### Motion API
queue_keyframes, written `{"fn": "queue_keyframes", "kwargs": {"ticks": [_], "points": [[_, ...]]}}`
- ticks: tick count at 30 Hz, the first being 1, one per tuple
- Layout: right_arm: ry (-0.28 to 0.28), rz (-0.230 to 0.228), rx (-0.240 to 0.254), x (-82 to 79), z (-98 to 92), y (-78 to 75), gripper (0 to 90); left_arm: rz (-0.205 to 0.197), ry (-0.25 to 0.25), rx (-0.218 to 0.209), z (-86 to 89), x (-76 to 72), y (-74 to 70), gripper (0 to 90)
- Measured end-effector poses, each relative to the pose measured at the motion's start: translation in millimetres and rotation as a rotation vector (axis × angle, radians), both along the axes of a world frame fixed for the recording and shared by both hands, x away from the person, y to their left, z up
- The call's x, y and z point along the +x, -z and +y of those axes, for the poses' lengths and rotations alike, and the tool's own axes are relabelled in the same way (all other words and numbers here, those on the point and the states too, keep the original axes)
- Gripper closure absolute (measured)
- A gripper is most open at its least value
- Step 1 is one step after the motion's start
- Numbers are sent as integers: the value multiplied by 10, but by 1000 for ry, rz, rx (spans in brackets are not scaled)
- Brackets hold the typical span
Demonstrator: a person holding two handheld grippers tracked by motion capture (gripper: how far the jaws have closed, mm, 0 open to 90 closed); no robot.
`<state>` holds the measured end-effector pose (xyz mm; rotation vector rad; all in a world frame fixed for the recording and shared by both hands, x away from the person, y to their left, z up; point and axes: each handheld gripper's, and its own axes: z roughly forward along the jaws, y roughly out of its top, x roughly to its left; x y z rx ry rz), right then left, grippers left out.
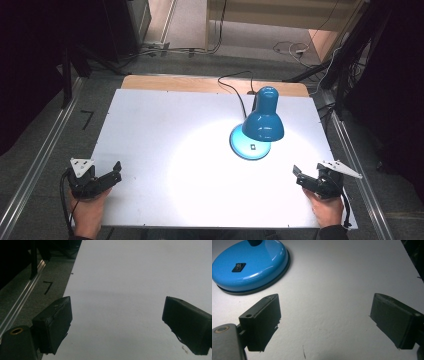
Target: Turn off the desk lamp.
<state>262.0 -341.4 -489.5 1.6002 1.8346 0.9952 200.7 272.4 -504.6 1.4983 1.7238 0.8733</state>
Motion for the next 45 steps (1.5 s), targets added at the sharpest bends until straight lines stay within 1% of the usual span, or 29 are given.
{"fn": "queue_keyframes", "kwargs": {"ticks": [9,12,16,33,37,38,39,41,45], "points": [[-12,-5,4,40,56,-17,81,-4,-3,1,-4,5,-6,97],[-16,-3,2,48,85,-18,81,-3,1,7,-10,-1,-10,97],[-23,-9,1,60,113,-25,81,-8,-1,3,-10,-3,-12,97],[-48,-7,-1,119,221,-25,82,3,2,1,3,6,3,97],[-51,-7,4,123,244,-25,82,6,3,-8,-6,11,10,97],[-56,-22,8,120,258,-28,85,5,3,-7,-7,14,13,97],[-56,-22,8,120,258,-28,86,7,4,-4,-8,16,14,97],[-66,-36,14,121,290,-47,96,6,5,-3,-10,19,13,97],[-74,-36,14,131,321,-54,96,5,7,-4,-18,16,7,97]]}}
